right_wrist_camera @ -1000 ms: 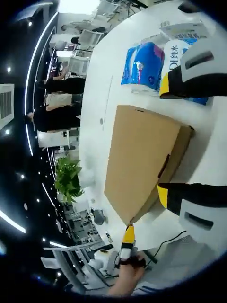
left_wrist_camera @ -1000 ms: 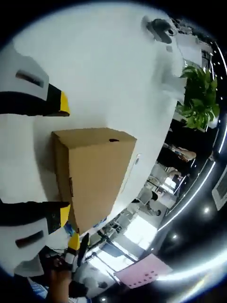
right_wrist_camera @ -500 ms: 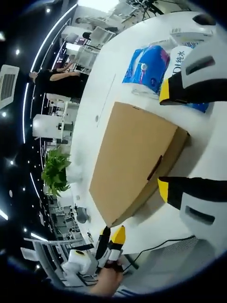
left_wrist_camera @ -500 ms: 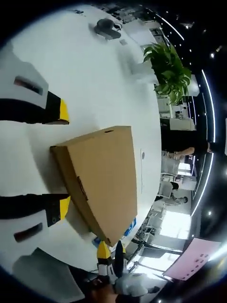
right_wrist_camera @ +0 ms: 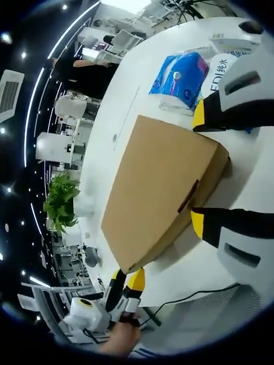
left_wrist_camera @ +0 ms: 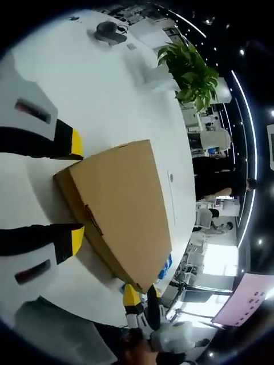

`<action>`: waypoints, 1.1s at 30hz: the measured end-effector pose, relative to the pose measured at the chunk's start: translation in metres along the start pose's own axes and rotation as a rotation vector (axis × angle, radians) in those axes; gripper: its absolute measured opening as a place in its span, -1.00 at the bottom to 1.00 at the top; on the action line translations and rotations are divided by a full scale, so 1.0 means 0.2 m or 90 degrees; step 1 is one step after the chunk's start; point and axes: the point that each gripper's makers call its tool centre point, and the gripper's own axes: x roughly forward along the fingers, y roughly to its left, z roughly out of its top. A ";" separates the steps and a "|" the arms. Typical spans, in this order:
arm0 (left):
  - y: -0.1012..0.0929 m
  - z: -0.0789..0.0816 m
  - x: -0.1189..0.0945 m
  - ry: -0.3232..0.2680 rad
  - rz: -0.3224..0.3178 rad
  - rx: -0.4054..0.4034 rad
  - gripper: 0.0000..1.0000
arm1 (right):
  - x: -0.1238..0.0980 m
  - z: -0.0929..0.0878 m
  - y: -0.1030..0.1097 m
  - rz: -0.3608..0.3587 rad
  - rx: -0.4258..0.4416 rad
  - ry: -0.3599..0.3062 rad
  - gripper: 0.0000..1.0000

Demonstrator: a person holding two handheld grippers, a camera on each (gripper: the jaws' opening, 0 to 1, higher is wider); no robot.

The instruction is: Operate the shoe box by opening the lid, removing the specified soft item, and placing it in the target area until the item is outside and the box remains undamaged.

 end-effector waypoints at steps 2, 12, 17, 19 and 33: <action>0.00 0.00 0.01 0.003 0.003 0.005 -0.08 | 0.00 0.00 0.00 -0.001 0.000 0.000 0.03; -0.02 0.05 0.06 0.011 -0.010 0.000 -0.08 | -0.01 -0.01 -0.07 -0.012 0.012 0.006 0.03; -0.05 0.07 0.10 0.012 -0.011 0.014 -0.08 | -0.02 -0.03 -0.10 -0.016 0.013 0.006 0.03; -0.06 0.07 0.11 0.010 -0.009 0.013 -0.07 | -0.02 -0.03 -0.11 -0.016 0.010 0.007 0.03; -0.06 0.08 0.16 0.028 -0.014 0.018 -0.10 | 0.02 -0.03 -0.16 -0.016 0.010 0.009 0.06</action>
